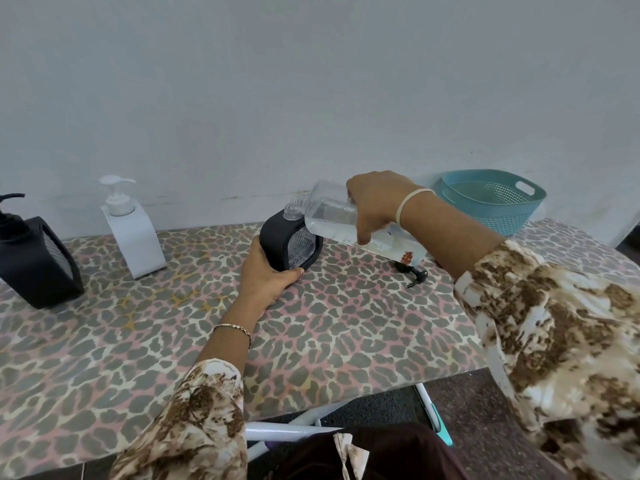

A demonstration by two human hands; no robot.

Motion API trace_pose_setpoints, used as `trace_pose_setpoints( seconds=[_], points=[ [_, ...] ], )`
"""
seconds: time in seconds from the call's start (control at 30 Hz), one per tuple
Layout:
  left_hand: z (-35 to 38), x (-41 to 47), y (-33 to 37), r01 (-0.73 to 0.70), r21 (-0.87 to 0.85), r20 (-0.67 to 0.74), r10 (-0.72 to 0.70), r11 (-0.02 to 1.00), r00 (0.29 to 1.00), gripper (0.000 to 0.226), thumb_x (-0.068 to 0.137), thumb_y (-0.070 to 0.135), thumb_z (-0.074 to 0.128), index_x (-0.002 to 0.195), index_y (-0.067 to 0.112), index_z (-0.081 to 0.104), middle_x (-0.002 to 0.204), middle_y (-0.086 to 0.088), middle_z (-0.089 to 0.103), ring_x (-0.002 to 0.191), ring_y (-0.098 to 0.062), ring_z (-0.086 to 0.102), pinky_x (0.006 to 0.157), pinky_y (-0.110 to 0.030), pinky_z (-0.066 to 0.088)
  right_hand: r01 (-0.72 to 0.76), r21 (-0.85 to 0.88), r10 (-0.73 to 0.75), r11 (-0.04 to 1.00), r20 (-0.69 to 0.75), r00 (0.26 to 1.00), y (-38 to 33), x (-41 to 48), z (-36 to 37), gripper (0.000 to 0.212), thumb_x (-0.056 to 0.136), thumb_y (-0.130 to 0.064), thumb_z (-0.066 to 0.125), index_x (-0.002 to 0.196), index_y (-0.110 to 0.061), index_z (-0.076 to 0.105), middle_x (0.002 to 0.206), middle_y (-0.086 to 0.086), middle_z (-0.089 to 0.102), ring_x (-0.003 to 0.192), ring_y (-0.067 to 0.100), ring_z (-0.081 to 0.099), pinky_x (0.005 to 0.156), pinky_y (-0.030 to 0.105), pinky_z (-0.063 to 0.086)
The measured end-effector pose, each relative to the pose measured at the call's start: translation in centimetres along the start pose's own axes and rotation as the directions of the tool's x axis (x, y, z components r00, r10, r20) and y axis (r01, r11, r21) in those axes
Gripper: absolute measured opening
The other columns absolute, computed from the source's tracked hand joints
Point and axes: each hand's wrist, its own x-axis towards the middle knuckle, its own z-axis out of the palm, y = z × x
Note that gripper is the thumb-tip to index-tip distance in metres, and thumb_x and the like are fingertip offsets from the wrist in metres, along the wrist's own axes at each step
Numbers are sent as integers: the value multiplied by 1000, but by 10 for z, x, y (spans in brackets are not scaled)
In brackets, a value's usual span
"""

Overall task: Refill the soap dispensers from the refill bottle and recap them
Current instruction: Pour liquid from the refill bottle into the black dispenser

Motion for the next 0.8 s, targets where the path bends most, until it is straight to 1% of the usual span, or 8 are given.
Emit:
trace_pose_setpoints(
  seconds=[0.17,0.27,0.43,0.67,0.8],
  points=[
    [0,2,-2,-3,-5,8,3,1000,1000,93,60,12,90,138,20,39,133,0,55,124,-19,51,106,-35,42,-1,-5,1,1000,3,1000,-1,0,-1,65,65,-29,85,119,-13,51,111,6,62,102,29,60,87,41,52],
    [0,2,-4,-3,-9,10,4,1000,1000,93,60,12,90,138,20,39,132,1,55,123,-17,51,104,-32,42,-2,-7,2,1000,5,1000,-1,0,-1,66,65,-30,85,119,-13,52,112,6,63,101,29,60,87,41,52],
    [0,2,-3,-2,-12,11,2,1000,1000,93,60,11,90,138,19,39,133,0,55,124,-18,51,106,-36,42,-3,-10,3,1000,6,1000,-1,0,-2,65,65,-29,85,119,-13,52,112,6,63,101,29,60,87,41,52],
    [0,3,-5,5,-27,9,-5,1000,1000,90,61,11,89,136,20,41,131,0,56,123,-18,51,106,-37,43,-2,-14,2,1000,6,1000,-1,-1,-2,65,66,-30,85,118,-14,50,113,6,61,103,29,59,87,40,51],
    [0,3,-4,-7,-21,8,7,1000,1000,91,61,12,90,137,21,41,132,2,56,122,-17,52,105,-34,43,0,-12,0,1000,11,1000,-1,0,-2,65,66,-30,85,119,-14,49,113,6,61,103,29,59,88,40,52]
  ],
)
